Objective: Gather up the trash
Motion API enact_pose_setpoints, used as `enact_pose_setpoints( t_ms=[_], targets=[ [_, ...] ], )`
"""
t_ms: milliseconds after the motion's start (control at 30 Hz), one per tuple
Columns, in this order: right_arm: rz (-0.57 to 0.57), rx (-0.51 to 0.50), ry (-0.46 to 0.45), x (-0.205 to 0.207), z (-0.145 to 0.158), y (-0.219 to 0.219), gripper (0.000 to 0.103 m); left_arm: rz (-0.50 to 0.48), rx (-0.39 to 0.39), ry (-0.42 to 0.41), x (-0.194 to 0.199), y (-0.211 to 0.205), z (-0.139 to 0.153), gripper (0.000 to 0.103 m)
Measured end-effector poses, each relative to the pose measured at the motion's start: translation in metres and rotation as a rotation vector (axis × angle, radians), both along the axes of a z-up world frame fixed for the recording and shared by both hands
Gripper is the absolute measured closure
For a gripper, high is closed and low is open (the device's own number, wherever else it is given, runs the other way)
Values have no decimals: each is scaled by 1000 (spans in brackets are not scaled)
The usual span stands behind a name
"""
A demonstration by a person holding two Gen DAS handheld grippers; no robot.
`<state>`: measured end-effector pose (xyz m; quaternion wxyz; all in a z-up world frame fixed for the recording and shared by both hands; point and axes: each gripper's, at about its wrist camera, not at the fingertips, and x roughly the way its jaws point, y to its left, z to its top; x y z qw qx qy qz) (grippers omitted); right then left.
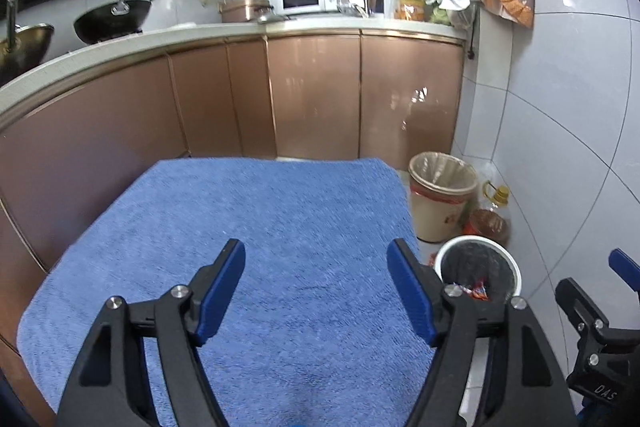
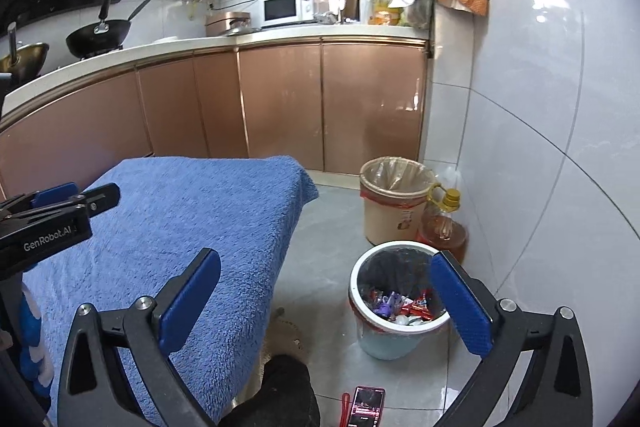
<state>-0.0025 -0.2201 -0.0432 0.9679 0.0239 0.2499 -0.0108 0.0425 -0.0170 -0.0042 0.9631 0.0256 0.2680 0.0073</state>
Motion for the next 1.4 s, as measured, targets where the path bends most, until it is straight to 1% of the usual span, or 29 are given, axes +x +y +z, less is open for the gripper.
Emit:
enact_pose_setpoints(
  t_ms=[167,333,700,833,1000,1167,1400],
  targets=[
    [-55,15,-20,-8,3,-7,0,6,-1,-26,-5,-1,7,26],
    [-85,14,-35,-15,8,-12,0,2,-5,-50,-12,0,13,23],
    [-87,5,-49,-23,12,-8,0,18,-12,-126,-30,10,30,23],
    [-79,2,-53,-25,15,-7,0,13,-13,-133,-33,13,33,23],
    [-75,0,-46,-24,14,-8,0,-8,-23,-108,-30,15,29,20],
    [-70,1,-21,-18,8,-10,0,-20,-19,-58,-20,14,15,20],
    [-80,4,14,-9,-6,-11,0,-32,-22,-13,-11,13,-2,20]
  ],
)
